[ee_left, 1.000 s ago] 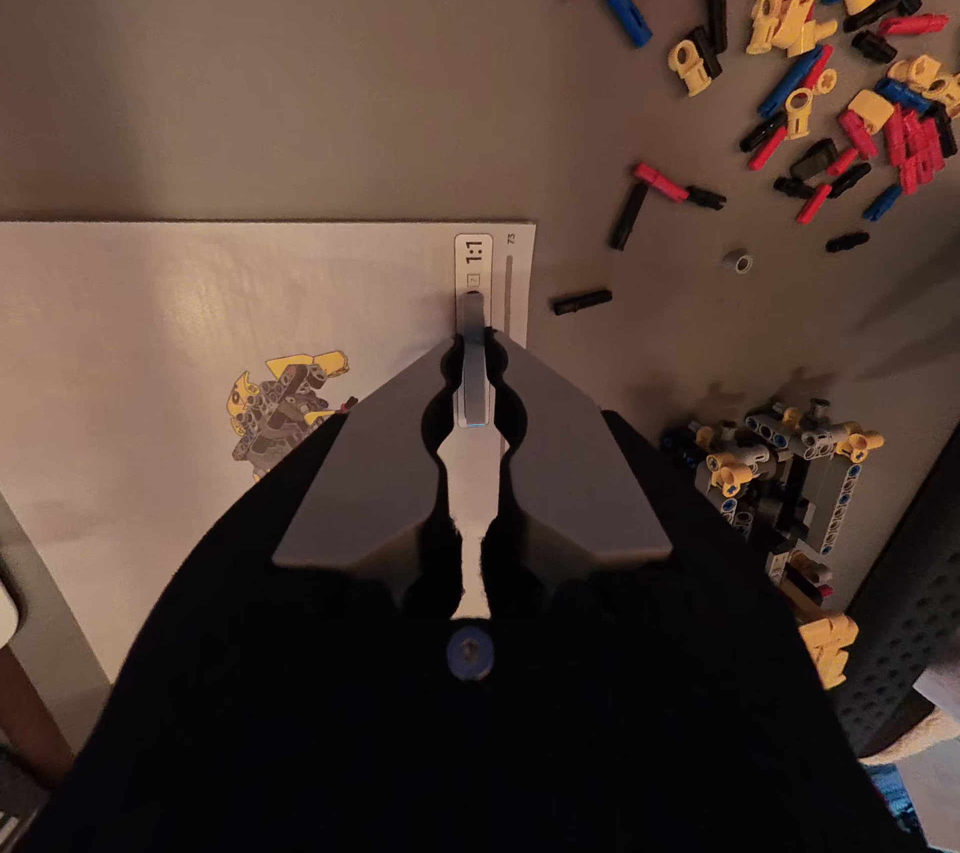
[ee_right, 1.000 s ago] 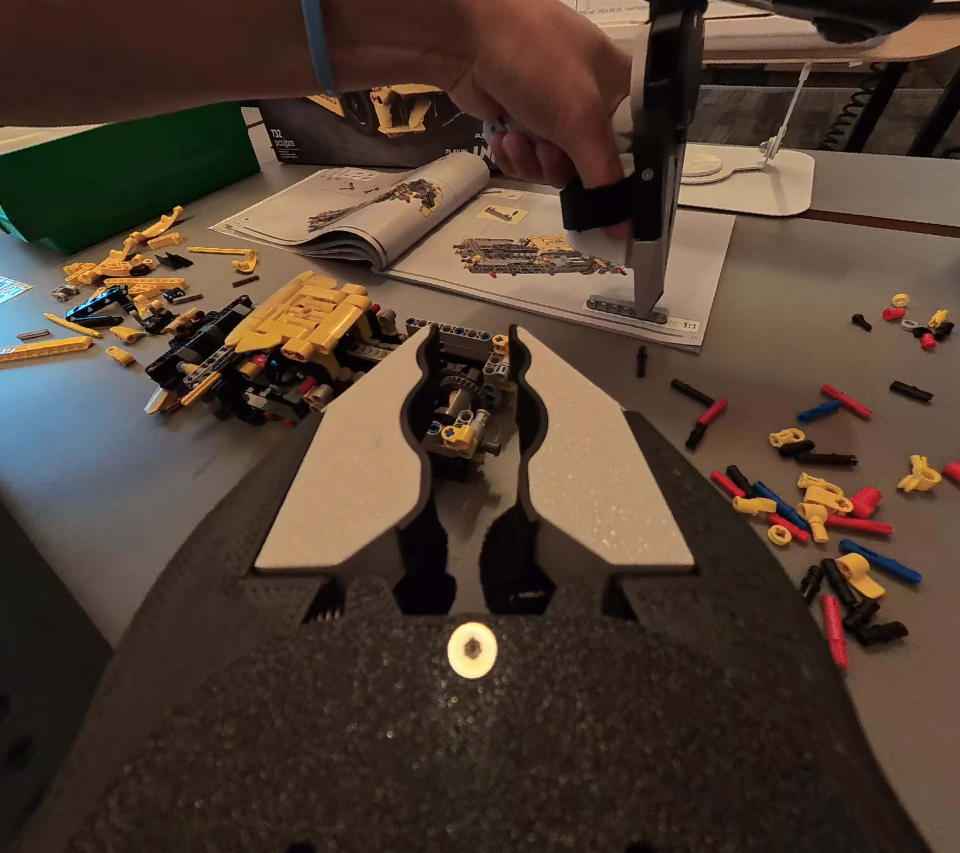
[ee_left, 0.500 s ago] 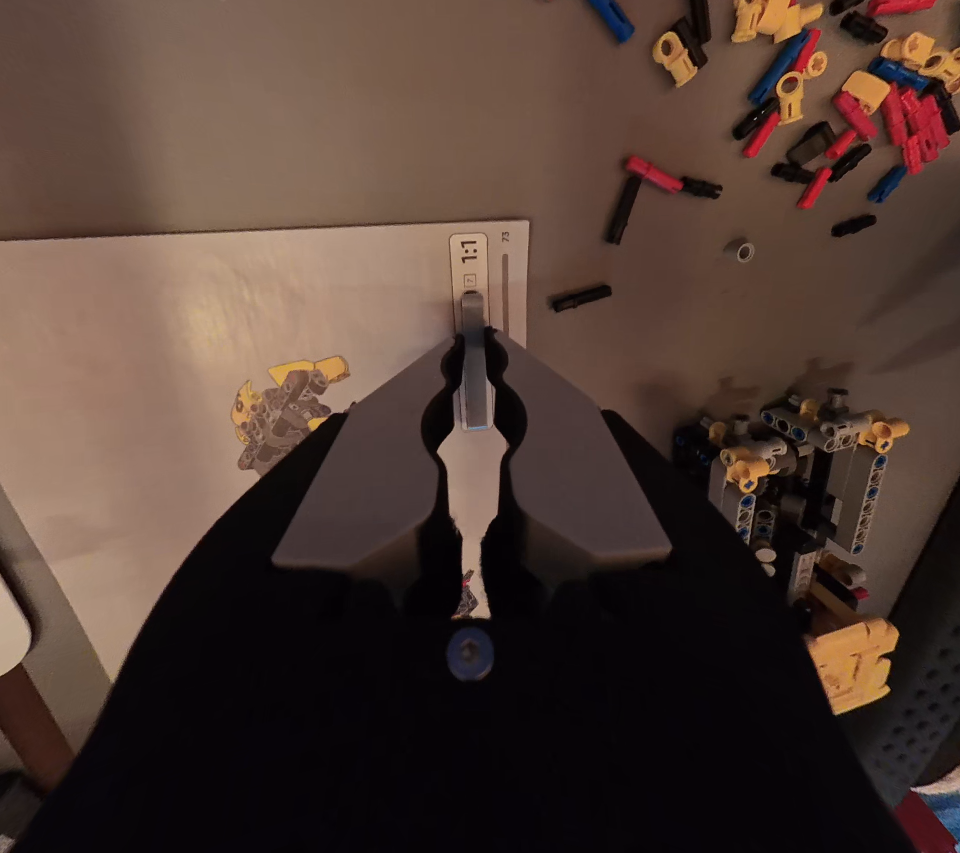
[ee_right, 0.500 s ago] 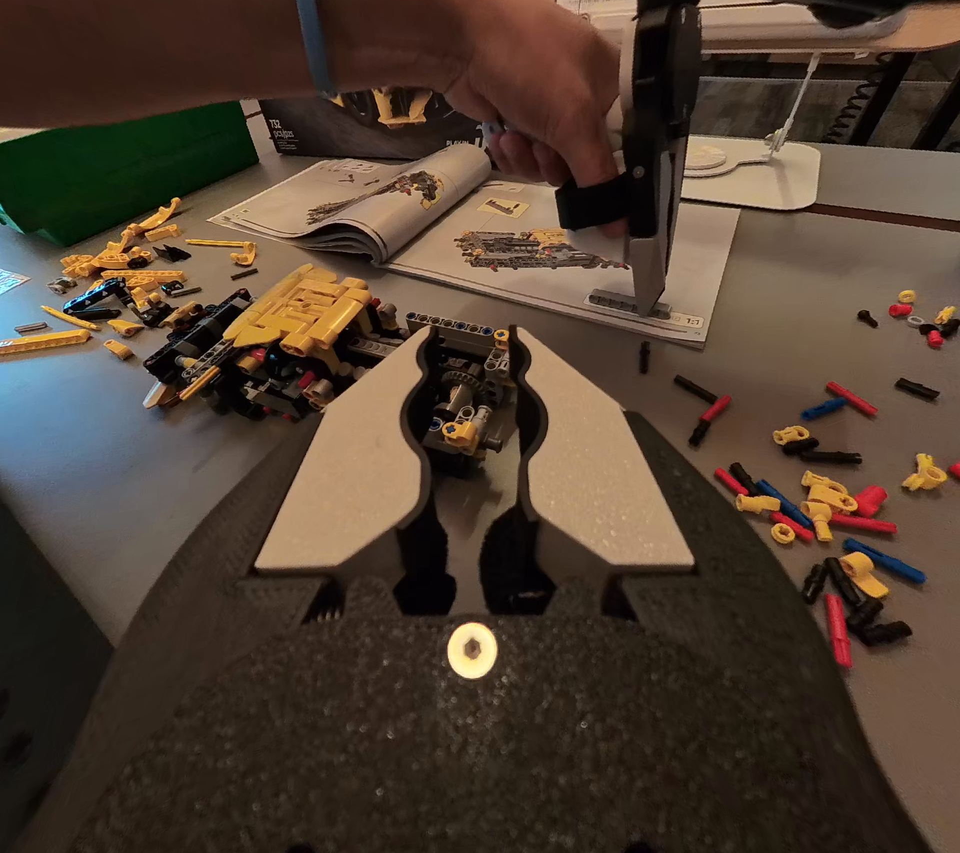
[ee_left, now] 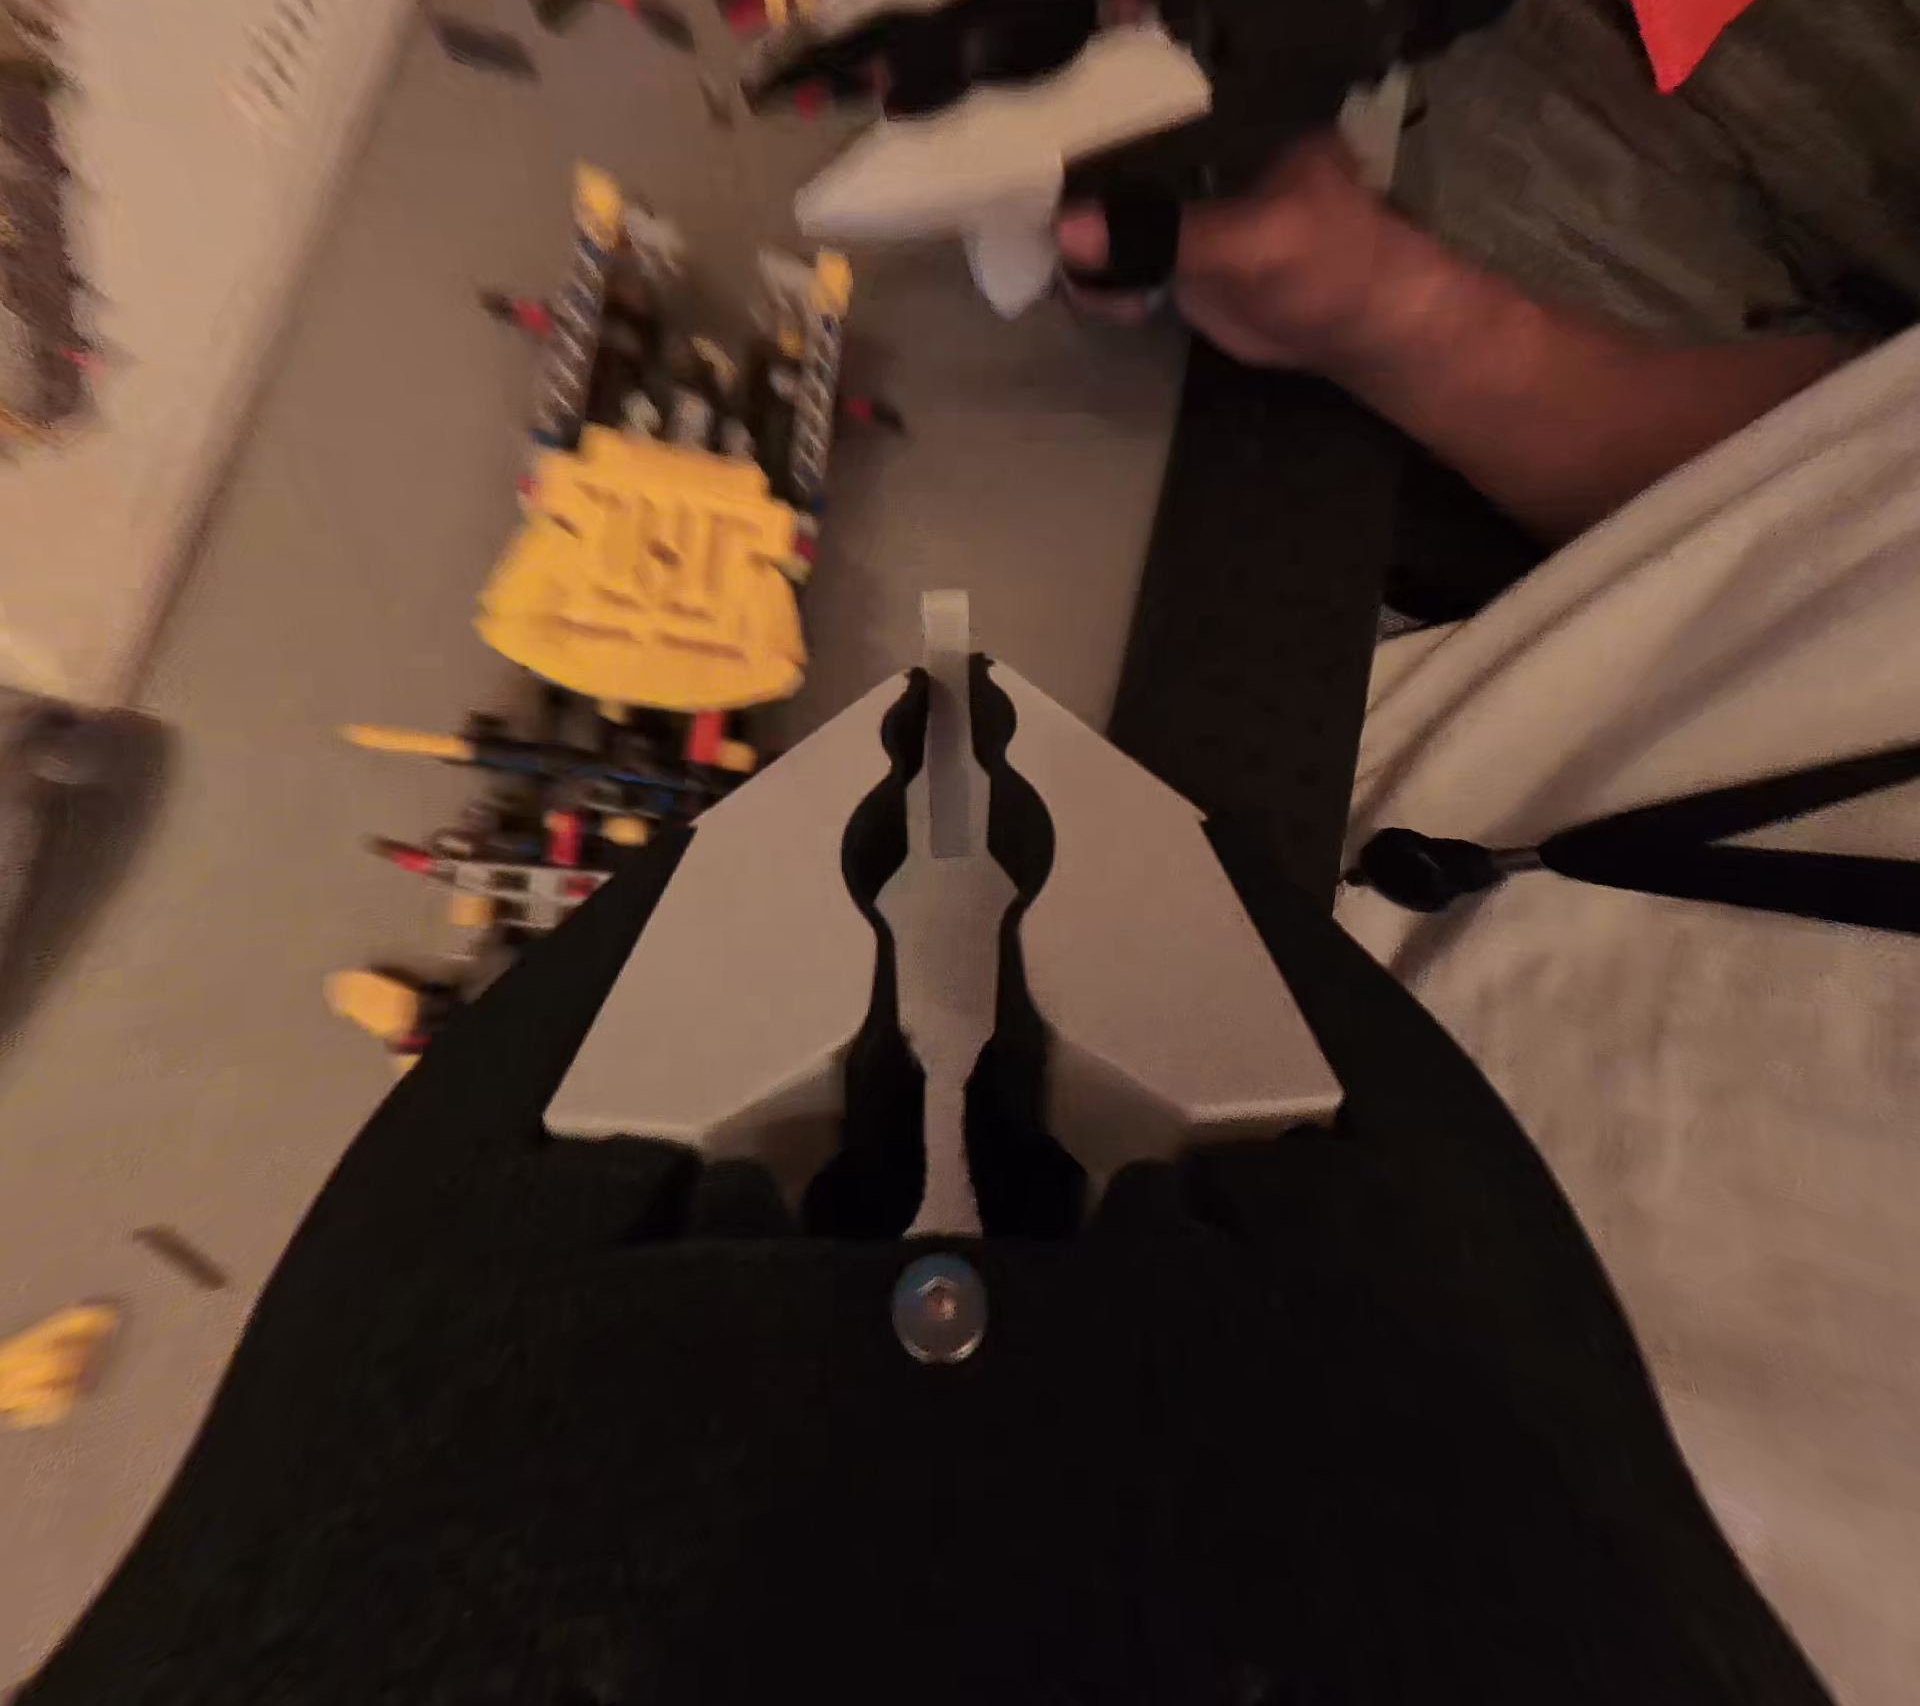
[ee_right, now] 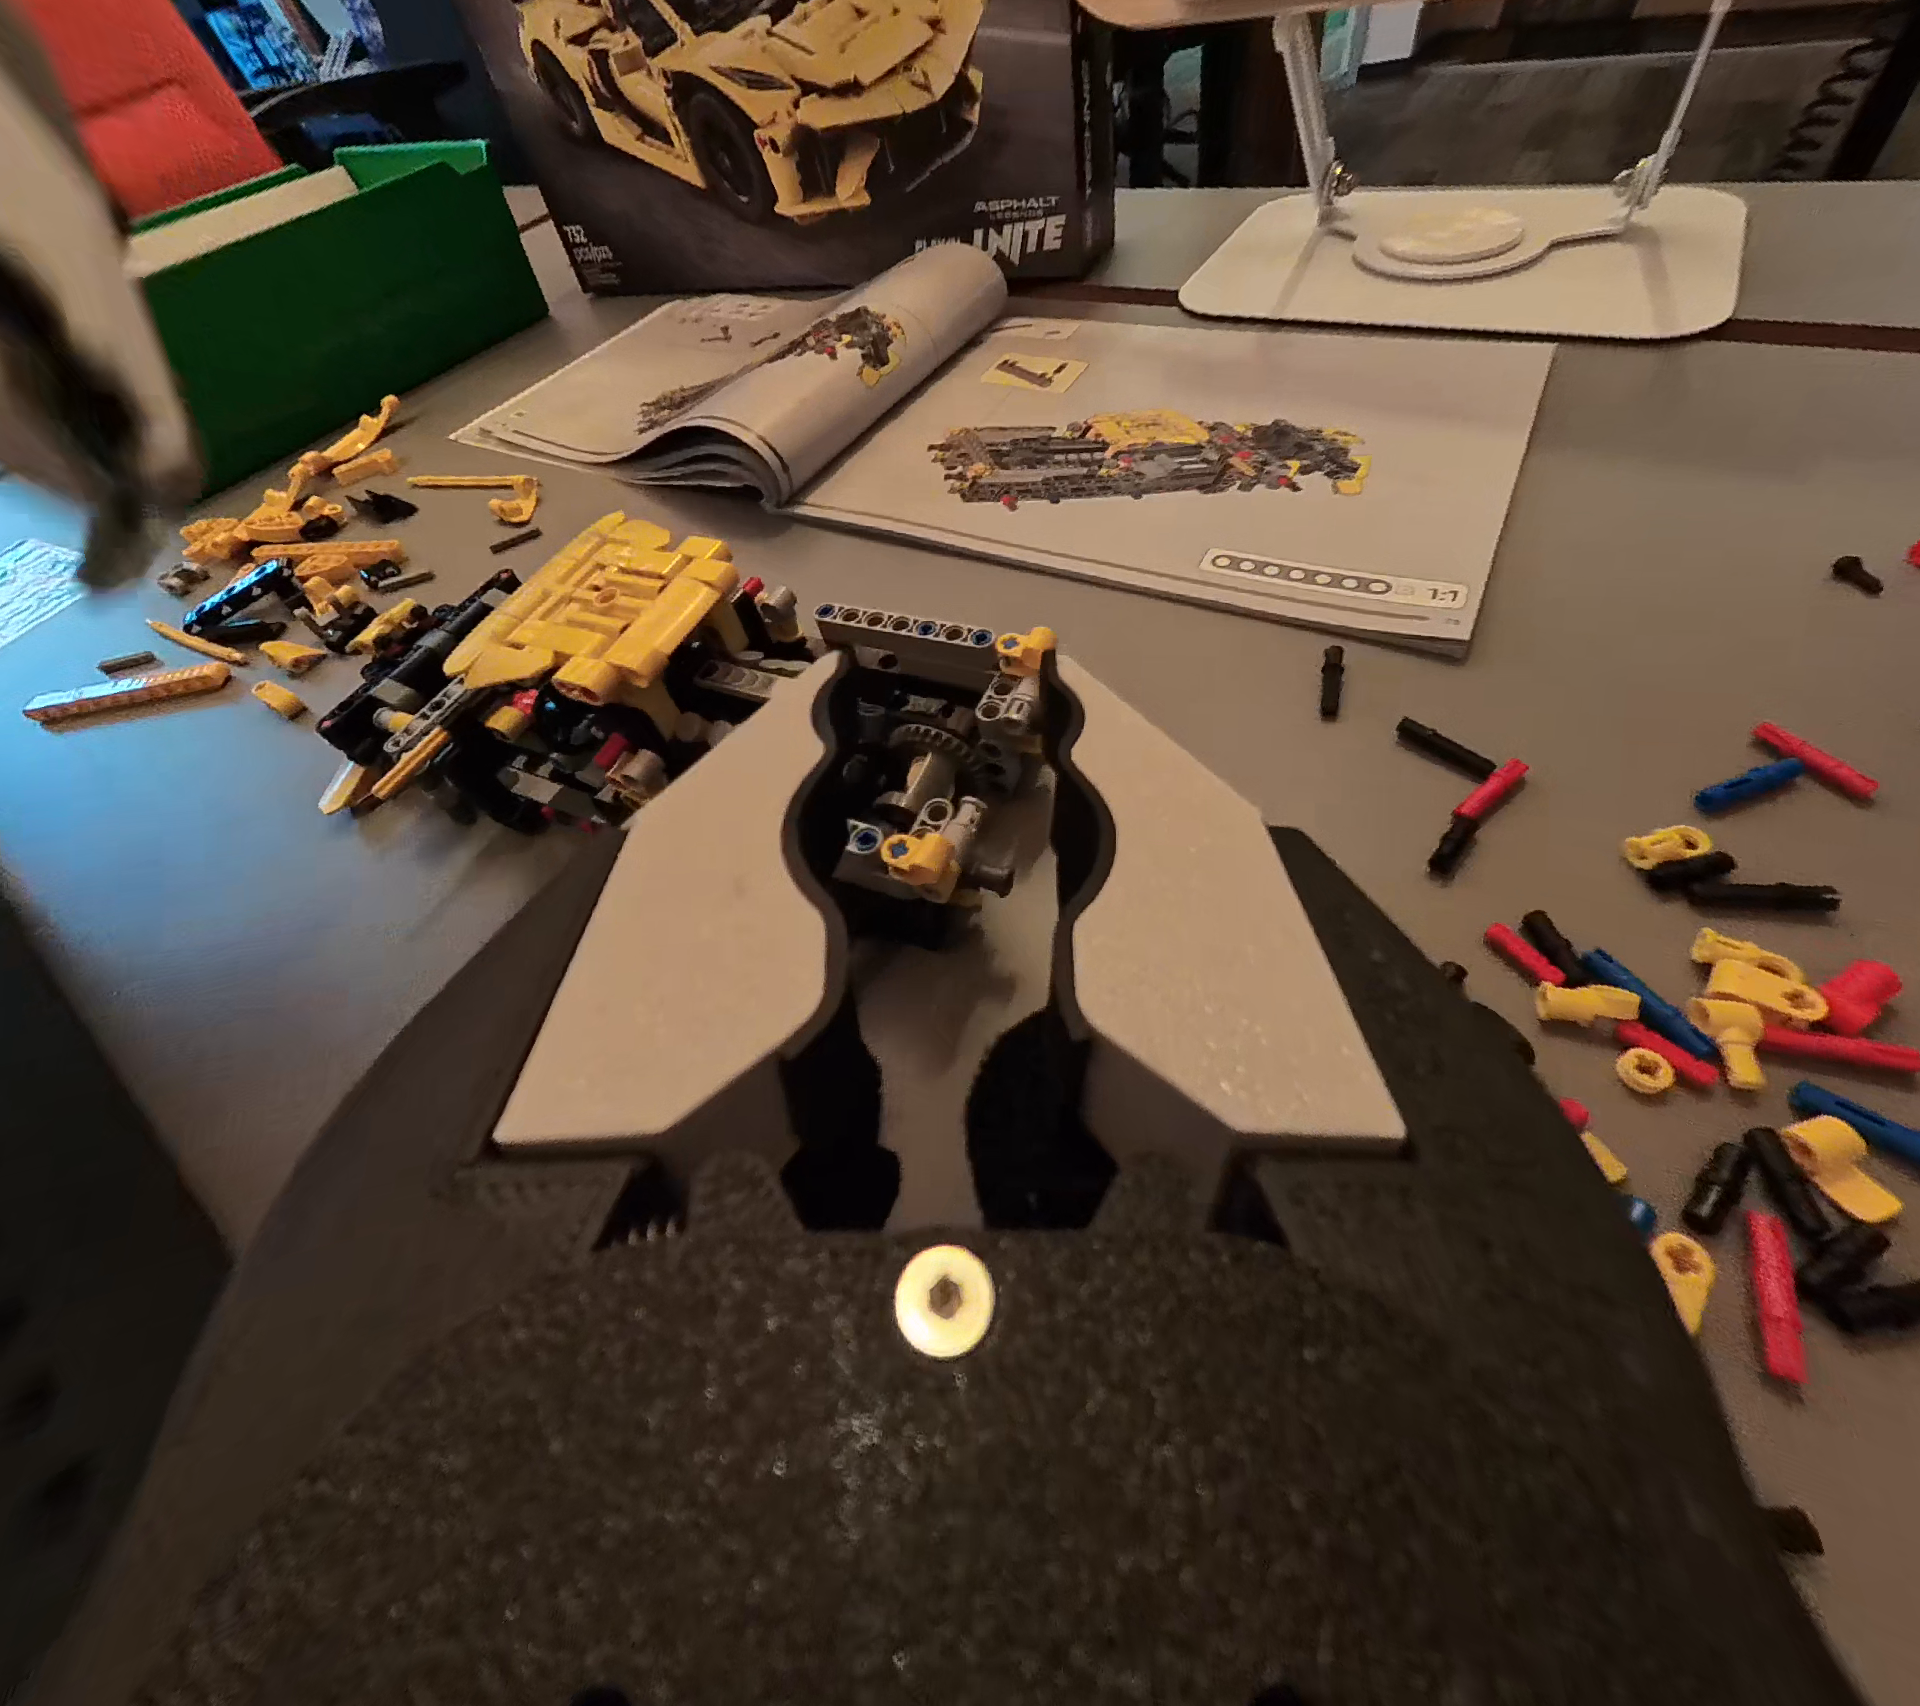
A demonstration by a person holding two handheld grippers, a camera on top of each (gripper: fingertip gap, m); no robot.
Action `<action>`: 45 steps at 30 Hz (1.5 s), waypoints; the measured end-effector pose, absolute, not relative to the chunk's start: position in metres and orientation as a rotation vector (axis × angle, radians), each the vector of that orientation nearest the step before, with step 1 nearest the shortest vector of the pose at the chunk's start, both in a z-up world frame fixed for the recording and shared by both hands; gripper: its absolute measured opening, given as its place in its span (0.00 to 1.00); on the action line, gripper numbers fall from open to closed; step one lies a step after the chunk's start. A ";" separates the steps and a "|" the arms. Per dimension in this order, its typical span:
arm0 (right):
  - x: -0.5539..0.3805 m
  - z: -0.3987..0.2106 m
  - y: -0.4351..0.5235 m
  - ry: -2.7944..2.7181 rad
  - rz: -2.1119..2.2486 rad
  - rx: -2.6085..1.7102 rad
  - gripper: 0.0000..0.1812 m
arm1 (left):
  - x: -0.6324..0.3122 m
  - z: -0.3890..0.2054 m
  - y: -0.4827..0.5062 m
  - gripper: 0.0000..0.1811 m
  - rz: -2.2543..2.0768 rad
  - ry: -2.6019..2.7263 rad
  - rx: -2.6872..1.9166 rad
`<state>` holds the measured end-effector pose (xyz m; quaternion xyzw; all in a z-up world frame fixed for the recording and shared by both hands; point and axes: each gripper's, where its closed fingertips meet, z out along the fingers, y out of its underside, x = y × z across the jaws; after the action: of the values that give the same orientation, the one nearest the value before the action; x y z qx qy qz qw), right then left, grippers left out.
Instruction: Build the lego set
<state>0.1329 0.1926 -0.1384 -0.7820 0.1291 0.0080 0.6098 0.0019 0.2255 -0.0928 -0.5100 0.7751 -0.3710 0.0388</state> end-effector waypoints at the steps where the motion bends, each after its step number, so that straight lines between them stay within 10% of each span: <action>1: 0.133 -0.140 0.194 0.297 0.021 -1.816 0.19 | -0.007 -0.113 0.215 0.04 -1.108 2.362 -1.610; 17: 0.119 -0.158 0.201 0.198 0.015 -1.935 0.27 | 0.011 -0.208 0.177 0.05 -0.769 2.464 -1.454; 20: 0.106 -0.161 0.202 0.094 -0.016 -1.984 0.32 | 0.013 -0.201 0.179 0.18 -0.862 2.366 -1.493; 45: 0.114 -0.186 0.243 -0.127 -0.222 -2.236 0.35 | -0.024 -0.180 0.354 0.25 -0.614 1.659 -1.746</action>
<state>0.1137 0.2430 -0.1861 -0.8965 -0.0509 -0.0889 0.4310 -0.0242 0.3542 -0.1800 -0.6649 0.6320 -0.2338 0.3221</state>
